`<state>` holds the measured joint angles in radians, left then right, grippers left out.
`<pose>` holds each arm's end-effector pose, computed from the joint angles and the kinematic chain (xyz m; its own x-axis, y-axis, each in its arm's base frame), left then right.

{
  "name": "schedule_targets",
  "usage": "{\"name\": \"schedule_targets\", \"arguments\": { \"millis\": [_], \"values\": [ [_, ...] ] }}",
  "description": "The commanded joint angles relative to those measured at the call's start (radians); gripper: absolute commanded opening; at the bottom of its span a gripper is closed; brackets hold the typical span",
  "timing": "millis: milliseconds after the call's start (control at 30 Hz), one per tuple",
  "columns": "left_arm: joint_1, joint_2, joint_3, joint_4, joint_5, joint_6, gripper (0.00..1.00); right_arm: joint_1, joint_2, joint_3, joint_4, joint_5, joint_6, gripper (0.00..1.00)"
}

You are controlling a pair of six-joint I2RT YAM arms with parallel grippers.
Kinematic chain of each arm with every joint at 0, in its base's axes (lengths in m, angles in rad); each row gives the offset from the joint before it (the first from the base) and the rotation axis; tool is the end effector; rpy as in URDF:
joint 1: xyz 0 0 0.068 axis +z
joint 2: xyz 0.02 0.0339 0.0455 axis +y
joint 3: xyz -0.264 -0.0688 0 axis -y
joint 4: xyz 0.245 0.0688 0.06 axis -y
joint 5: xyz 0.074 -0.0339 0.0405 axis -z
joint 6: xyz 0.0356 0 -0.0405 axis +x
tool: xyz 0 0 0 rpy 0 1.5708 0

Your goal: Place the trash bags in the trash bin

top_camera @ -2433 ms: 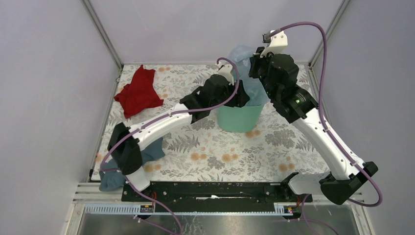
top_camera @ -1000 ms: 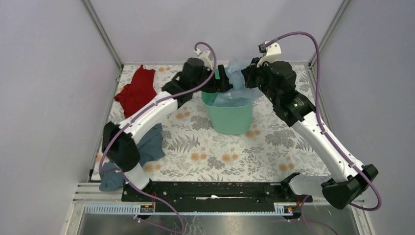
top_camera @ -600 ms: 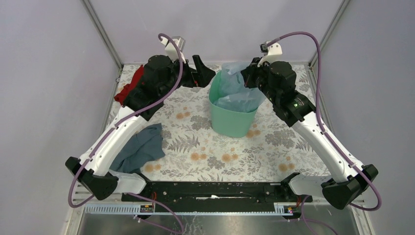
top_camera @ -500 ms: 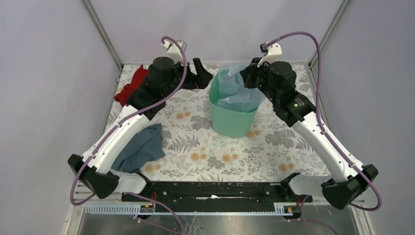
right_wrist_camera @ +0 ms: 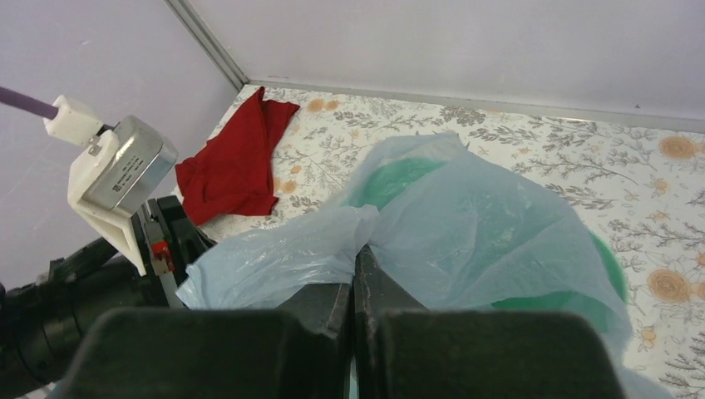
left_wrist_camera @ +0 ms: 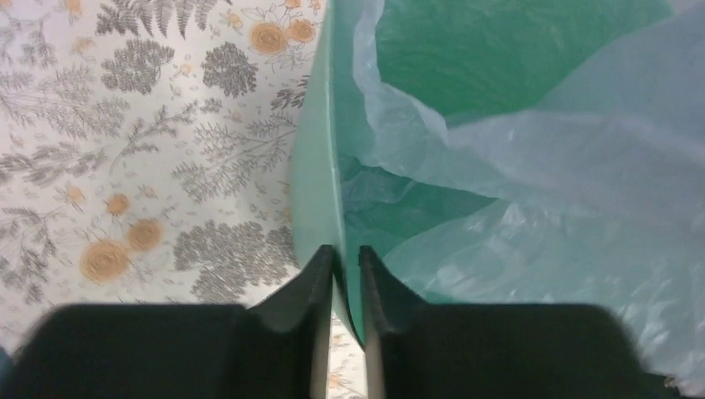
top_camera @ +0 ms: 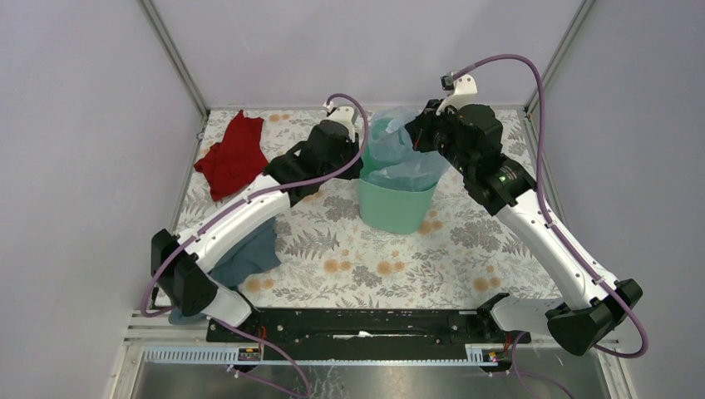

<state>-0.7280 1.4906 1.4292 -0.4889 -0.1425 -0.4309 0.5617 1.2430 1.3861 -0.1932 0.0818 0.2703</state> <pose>0.2573 -0.2226 0.3644 -0.5921 -0.0261 -0.8055 0.3533 0.8899 -0.2885 0.2371 0.1458 0.4523 -0.1642 0.2111 -0.9636 -0.4337 0.8619 0.2627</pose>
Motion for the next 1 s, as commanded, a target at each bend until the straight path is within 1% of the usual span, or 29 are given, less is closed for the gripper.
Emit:
{"name": "schedule_targets", "arguments": {
  "millis": [0, 67, 200, 333, 400, 533, 700, 800, 900, 967],
  "values": [
    [-0.054, -0.06, -0.022, -0.016, -0.108, -0.05, 0.1, -0.003, -0.012, 0.007, 0.025, -0.057, 0.049, 0.0],
    [-0.097, -0.098, -0.038, -0.043, -0.169, -0.118, 0.0, -0.005, -0.002, 0.006, 0.029, -0.112, 0.087, 0.0],
    [-0.19, -0.19, -0.085, -0.137, -0.361, -0.331, 0.0, -0.003, 0.008, 0.004, 0.039, -0.195, 0.22, 0.0],
    [-0.232, -0.277, -0.174, -0.153, -0.386, -0.528, 0.0, -0.001, -0.008, -0.018, 0.051, -0.163, 0.35, 0.0],
    [-0.265, -0.287, -0.177, -0.19, -0.445, -0.604, 0.0, 0.002, -0.005, -0.015, 0.056, -0.168, 0.366, 0.0],
    [-0.324, -0.314, -0.165, -0.34, -0.644, -0.802, 0.0, 0.013, 0.01, 0.013, 0.022, -0.179, 0.383, 0.0],
    [-0.352, -0.303, -0.14, -0.431, -0.76, -0.937, 0.0, 0.086, 0.041, 0.054, -0.005, -0.136, 0.373, 0.0],
    [-0.358, -0.261, -0.078, -0.455, -0.797, -0.932, 0.0, 0.119, 0.053, 0.083, -0.014, -0.101, 0.352, 0.0],
    [-0.36, -0.242, -0.033, -0.458, -0.794, -0.908, 0.0, 0.122, 0.052, 0.088, -0.017, -0.087, 0.34, 0.0],
    [-0.36, -0.243, -0.029, -0.45, -0.78, -0.888, 0.16, 0.122, 0.053, 0.092, -0.025, -0.087, 0.328, 0.0]
  ]
}}
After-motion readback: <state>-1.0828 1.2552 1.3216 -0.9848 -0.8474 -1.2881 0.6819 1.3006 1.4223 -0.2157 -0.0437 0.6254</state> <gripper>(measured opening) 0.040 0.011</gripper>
